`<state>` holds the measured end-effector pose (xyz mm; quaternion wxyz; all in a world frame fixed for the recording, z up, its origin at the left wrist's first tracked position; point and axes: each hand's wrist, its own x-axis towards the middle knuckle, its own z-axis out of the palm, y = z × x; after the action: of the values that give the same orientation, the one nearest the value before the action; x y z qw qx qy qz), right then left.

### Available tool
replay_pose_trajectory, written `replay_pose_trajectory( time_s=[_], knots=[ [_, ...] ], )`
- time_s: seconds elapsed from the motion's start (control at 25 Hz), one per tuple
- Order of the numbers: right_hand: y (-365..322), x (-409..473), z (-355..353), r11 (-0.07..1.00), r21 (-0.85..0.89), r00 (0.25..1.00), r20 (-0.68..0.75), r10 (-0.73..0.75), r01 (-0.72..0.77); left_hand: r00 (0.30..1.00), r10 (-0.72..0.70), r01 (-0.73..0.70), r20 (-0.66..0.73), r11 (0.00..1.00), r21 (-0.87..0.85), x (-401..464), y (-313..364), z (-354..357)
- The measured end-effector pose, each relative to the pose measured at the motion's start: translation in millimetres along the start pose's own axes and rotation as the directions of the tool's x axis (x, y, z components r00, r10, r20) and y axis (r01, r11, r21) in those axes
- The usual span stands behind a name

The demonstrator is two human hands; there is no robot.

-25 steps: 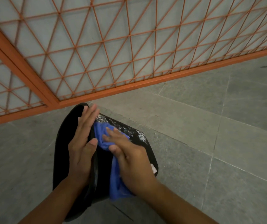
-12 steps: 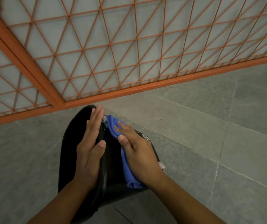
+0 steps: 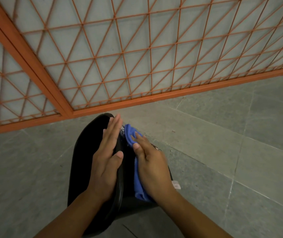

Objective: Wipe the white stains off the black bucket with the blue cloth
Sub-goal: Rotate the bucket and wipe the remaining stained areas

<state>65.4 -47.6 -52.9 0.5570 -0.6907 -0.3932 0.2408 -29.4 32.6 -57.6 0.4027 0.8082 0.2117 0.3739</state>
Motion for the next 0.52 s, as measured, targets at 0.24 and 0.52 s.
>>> replay_pose_trajectory(
  time_s=[0.24, 0.52],
  knots=[
    [-1.2, 7.2, 3.7, 0.988, 0.027, 0.98, 0.129, -0.154, 0.152, 1.0, -0.02, 0.02, -0.001, 0.999, -0.03, 1.6, -2.5, -5.3],
    [19.0, 5.2, 2.9, 0.998, -0.032, 0.992, 0.121, -0.041, 0.045, 0.993, -0.12, 0.118, -0.021, 0.99, -0.071, 16.5, -16.8, -12.3]
  ],
)
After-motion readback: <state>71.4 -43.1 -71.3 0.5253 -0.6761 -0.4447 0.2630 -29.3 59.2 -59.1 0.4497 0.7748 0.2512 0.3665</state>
